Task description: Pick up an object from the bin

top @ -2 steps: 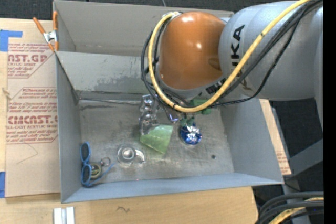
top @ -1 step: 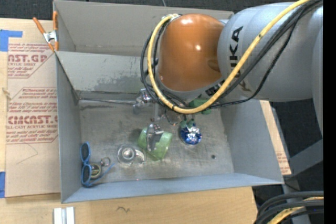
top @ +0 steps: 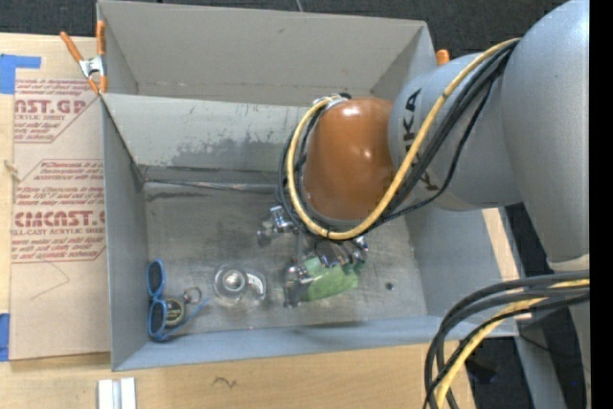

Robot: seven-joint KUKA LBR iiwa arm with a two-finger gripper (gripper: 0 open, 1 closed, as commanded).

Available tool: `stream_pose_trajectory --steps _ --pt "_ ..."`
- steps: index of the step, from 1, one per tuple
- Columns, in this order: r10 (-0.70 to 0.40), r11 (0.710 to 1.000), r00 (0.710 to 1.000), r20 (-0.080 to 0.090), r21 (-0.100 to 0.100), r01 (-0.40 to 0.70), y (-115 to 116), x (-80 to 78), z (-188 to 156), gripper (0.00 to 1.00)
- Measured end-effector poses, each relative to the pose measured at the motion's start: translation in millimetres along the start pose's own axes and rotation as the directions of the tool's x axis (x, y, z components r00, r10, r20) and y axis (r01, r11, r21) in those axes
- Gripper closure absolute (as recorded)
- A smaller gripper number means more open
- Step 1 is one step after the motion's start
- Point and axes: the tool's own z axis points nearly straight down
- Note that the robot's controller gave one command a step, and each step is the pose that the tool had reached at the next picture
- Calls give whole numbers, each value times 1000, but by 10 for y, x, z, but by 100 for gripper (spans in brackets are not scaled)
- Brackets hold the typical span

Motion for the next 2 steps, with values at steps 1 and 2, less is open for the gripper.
stream_pose_trajectory --steps 1,2 --pt "-114 993 993 3 3 114 -413 -134 -677 0" --pt "-381 924 924 -9 -5 381 -543 425 -133 0"
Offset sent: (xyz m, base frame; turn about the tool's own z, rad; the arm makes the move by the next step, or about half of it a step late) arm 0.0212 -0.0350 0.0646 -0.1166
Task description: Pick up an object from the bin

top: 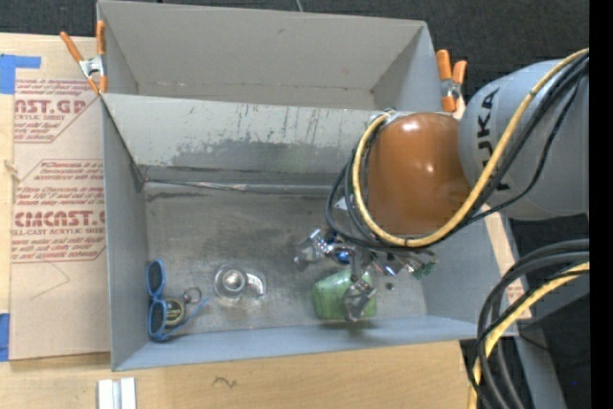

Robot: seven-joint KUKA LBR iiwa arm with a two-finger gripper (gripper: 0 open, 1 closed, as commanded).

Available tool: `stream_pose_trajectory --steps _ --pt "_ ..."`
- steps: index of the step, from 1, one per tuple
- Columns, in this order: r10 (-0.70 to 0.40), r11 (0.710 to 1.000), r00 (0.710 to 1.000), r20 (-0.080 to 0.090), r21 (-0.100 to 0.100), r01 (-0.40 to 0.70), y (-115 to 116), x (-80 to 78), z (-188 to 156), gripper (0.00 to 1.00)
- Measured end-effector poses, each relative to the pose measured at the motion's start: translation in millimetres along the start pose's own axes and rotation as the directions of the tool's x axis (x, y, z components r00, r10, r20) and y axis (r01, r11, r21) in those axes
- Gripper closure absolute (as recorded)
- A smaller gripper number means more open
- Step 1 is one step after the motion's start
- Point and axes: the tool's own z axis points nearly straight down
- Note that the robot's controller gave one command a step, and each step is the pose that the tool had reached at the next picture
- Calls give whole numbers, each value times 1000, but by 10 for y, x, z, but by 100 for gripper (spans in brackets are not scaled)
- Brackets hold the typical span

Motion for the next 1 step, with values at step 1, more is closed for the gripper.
stream_pose_trajectory --steps 1 --pt "-420 907 907 1 2 420 -327 -14 466 0"
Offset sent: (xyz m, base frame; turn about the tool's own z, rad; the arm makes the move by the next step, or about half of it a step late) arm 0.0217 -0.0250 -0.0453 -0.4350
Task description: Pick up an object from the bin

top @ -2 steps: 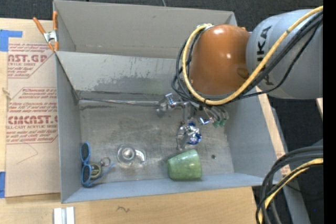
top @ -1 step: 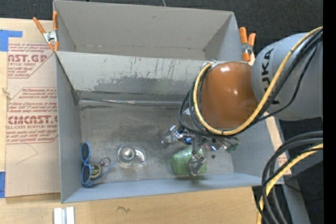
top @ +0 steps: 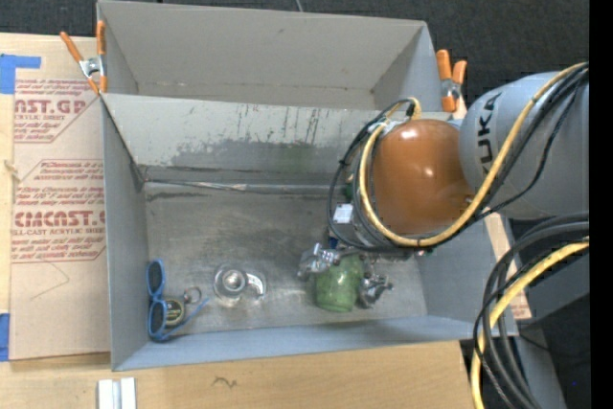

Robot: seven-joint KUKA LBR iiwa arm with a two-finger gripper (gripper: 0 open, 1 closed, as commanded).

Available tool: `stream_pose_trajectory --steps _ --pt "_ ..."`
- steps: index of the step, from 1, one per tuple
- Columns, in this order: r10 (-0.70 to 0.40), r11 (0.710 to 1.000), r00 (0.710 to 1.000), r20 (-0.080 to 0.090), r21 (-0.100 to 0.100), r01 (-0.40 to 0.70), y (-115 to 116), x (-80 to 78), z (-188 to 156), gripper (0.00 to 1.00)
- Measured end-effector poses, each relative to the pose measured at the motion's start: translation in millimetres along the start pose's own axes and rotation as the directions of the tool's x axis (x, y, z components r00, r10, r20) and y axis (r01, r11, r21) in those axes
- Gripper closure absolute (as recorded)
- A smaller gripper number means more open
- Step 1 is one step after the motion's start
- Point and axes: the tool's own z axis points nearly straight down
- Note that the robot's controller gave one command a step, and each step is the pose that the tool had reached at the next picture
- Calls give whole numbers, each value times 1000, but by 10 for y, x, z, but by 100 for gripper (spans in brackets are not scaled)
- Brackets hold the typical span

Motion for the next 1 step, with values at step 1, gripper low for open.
stream_pose_trajectory --steps 1 --pt "1 1000 1000 1 1 -1 -1 -9 -18 100"
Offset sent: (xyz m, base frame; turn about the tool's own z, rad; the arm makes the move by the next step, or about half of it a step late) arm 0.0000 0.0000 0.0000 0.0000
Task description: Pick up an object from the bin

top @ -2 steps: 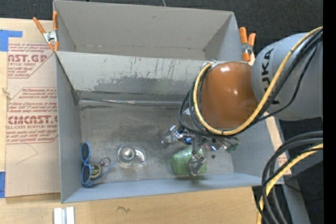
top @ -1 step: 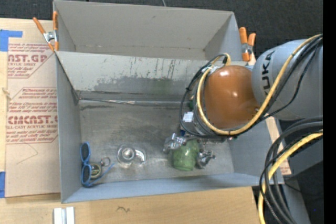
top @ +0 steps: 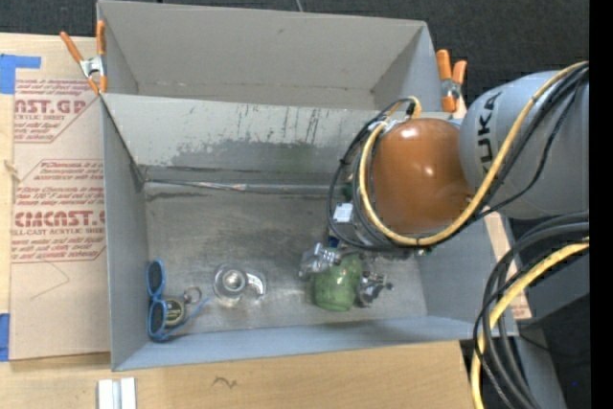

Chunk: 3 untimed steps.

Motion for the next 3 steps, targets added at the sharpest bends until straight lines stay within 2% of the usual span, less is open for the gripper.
stream_pose_trajectory --steps 1,2,3 --pt "-105 994 995 2 9 105 -167 406 -1130 100" --pt "-687 727 727 -7 13 687 -293 437 -15 100" --pt "-660 751 751 -2 9 660 -385 492 -1396 100"
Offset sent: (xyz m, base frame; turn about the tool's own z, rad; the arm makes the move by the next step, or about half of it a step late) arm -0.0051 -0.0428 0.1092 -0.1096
